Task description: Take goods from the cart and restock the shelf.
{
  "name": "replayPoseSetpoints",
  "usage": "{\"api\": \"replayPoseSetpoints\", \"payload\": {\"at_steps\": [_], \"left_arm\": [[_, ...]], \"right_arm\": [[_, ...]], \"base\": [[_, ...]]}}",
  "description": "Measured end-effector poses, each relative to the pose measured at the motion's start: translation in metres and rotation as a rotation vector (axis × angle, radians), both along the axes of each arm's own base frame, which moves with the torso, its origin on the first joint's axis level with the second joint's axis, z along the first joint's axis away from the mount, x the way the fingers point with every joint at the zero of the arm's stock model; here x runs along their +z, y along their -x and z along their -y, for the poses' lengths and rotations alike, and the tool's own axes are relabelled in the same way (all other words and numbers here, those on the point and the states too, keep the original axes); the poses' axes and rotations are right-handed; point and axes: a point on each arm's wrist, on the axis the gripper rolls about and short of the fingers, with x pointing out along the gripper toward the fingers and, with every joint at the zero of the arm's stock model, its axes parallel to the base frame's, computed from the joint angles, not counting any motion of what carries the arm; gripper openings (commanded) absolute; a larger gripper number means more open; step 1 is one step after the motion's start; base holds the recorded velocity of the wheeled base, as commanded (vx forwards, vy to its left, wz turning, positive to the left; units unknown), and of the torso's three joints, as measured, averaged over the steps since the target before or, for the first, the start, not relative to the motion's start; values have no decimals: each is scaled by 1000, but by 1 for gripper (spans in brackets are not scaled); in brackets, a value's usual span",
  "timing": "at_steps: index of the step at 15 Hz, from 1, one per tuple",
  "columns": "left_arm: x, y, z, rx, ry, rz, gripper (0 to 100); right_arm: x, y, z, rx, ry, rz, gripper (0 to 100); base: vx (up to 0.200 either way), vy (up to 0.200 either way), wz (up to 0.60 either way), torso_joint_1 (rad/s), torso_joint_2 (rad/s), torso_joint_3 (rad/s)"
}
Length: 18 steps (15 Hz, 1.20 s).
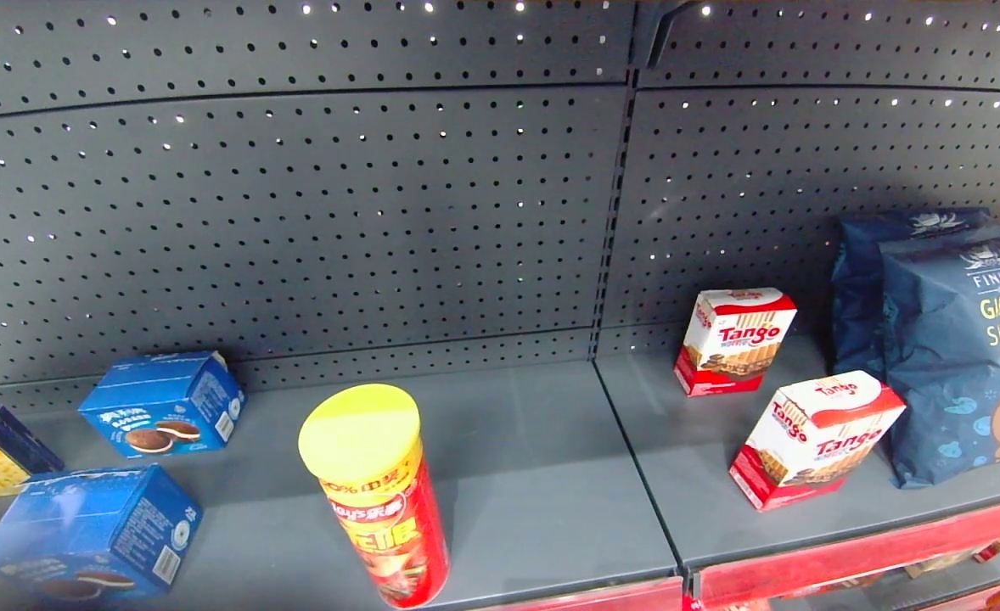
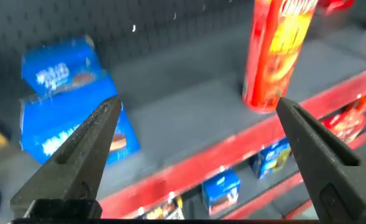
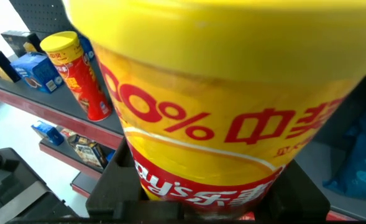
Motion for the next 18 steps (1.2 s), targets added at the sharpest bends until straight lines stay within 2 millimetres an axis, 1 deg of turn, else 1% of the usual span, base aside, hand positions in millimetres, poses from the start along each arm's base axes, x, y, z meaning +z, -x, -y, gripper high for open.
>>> {"api": "replayPoseSetpoints", "payload": {"at_steps": [3, 5, 6, 8, 14, 16, 18], "left_arm": [[-25, -4, 0, 25, -10, -27, 100], [-34, -4, -1, 73, -14, -60, 100], [-36, -5, -2, 129, 5, -77, 100], [-37, -4, -2, 127, 48, -91, 100], [-37, -4, -2, 126, 61, -93, 100], [-37, -4, -2, 126, 60, -94, 100], [-37, -4, -2, 126, 60, -94, 100]], "right_arm": [[-1, 1, 1, 3, -3, 3, 0], [-1, 1, 0, 27, -2, 3, 0], [-1, 1, -1, 69, 0, 3, 0], [1, 0, -4, 117, 4, 0, 0], [-4, -11, -15, 110, 44, -41, 0], [0, -16, -20, 106, 39, -37, 0], [6, -25, -29, 104, 19, -17, 0]], "base": [[0, 0, 0, 0, 0, 0], [0, 0, 0, 0, 0, 0], [0, 0, 0, 0, 0, 0], [0, 0, 0, 0, 0, 0], [0, 0, 0, 0, 0, 0], [0, 0, 0, 0, 0, 0], [0, 0, 0, 0, 0, 0]]}}
